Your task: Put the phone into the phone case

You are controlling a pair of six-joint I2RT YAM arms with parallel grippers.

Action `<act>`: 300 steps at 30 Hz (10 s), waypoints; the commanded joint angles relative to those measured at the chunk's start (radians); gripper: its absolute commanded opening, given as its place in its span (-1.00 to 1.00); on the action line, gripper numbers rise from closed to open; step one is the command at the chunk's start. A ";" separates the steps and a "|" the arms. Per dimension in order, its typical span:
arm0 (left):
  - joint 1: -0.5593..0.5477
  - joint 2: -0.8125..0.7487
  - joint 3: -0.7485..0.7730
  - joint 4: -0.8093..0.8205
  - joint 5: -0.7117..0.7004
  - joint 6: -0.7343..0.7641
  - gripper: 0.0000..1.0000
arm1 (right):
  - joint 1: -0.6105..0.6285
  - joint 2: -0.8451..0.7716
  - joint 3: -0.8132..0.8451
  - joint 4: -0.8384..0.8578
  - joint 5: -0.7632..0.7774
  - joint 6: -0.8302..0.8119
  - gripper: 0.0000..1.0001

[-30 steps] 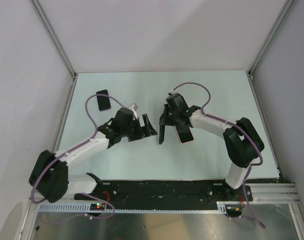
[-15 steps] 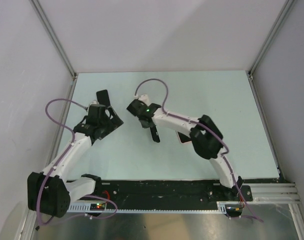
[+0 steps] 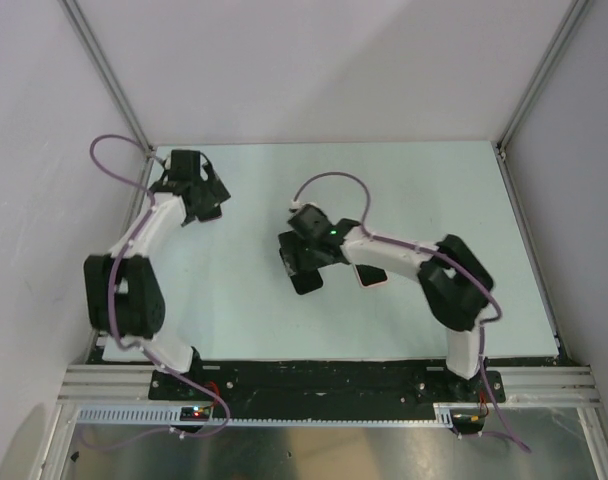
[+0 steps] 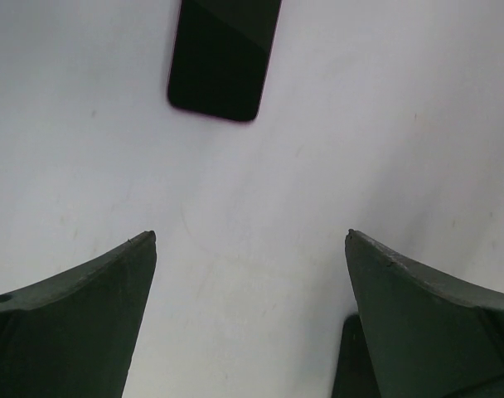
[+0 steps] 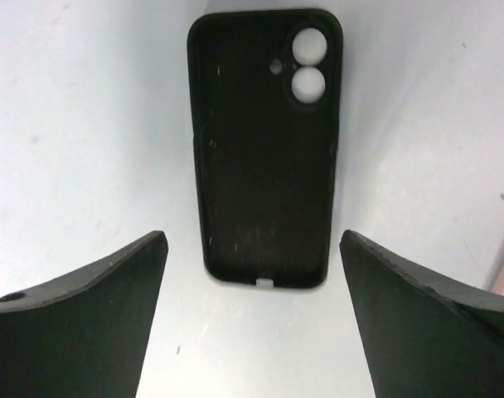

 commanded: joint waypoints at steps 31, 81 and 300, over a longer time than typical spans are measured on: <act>0.098 0.764 0.727 -0.332 0.015 0.173 0.97 | -0.291 -0.703 -0.524 0.259 -0.369 0.042 0.81; -0.140 0.185 -0.120 -0.124 0.294 -0.067 -0.05 | -0.306 -0.458 -0.531 0.419 -0.479 0.105 0.76; -0.448 0.333 0.025 0.085 0.132 -0.167 -0.80 | -0.207 -0.099 -0.615 0.589 -0.842 0.320 -1.00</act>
